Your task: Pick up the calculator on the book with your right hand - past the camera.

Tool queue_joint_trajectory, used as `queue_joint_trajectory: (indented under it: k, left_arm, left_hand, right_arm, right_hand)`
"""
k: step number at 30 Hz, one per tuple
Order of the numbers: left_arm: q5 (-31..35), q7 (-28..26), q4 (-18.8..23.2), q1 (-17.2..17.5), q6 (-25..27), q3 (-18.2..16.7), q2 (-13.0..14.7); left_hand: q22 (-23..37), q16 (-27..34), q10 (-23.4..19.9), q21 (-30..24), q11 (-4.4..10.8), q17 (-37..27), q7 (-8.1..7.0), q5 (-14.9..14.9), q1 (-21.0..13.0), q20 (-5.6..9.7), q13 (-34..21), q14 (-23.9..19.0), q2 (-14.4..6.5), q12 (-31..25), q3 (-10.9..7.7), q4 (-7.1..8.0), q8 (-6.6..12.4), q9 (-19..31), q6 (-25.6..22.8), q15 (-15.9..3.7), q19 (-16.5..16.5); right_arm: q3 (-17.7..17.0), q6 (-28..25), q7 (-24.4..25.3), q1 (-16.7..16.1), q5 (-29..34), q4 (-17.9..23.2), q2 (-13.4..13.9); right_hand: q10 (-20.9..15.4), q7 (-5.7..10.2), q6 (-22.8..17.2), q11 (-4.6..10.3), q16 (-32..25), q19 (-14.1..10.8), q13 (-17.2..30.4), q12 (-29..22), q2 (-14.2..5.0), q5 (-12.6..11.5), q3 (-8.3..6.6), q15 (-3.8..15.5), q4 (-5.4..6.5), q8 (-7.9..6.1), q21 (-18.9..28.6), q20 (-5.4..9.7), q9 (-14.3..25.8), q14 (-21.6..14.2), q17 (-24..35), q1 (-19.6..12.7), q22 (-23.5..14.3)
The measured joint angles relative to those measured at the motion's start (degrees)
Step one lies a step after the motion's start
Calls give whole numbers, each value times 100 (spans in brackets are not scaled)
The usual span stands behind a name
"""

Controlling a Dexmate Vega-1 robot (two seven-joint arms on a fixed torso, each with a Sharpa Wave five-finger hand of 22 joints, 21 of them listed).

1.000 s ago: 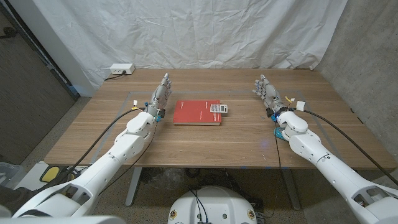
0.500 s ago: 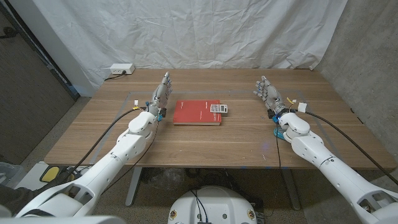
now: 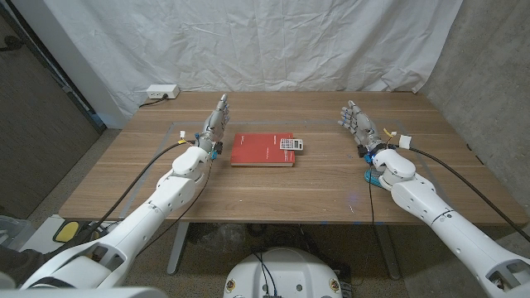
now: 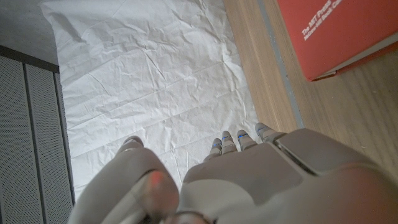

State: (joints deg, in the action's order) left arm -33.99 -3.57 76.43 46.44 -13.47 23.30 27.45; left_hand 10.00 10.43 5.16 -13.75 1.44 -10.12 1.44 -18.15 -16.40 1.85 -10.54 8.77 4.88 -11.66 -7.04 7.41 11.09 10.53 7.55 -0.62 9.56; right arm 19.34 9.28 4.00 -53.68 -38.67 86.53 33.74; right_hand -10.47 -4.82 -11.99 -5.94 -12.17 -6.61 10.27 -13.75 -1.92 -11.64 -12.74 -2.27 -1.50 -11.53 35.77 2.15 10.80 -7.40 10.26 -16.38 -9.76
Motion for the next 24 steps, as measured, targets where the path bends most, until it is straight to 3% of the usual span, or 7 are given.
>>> queue_joint_trajectory:
  k: [12, 20, 24]
  left_arm:
    - [51, -1, 35, -27, 53, 32, 30]
    - [80, -7, 117, -23, 74, 38, 74]
    - [83, -13, 149, 9, 77, 38, 89]
  left_hand:
    - [0, 0, 0, 21, 0, -1, 0, 0, -30, 0, 0, 0, -30, 0, 0, 0, 0, 0, 0, 0, 0]
    - [-1, 0, 0, 21, 0, -1, 0, 0, -53, 0, 0, 0, -53, 0, 24, -24, 0, 0, 1, 0, 0]
    - [-1, 0, 1, 31, 0, -1, -13, 0, -53, 0, 0, -28, -53, 0, 24, -23, 0, 0, -12, 28, 0]
  right_arm:
    - [-73, -166, 144, -193, -31, 399, 160]
    - [-120, -225, 192, -301, -69, 569, 230]
    - [-155, -226, 197, -362, -104, 629, 254]
  right_hand:
    - [-133, -9, -51, -31, -40, -288, 0, 0, -56, 63, -47, -32, -46, 0, 0, 1, -1, -214, 29, -80, 1]
    - [-197, 12, -72, -53, -40, -348, -1, 0, -87, 80, -53, -23, -88, 0, 0, -20, -1, -283, 28, -110, 1]
    - [-330, 28, -200, 45, -40, -430, -1, -24, -70, 84, -78, 52, -111, -34, -39, 21, -1, -397, 28, -126, 1]
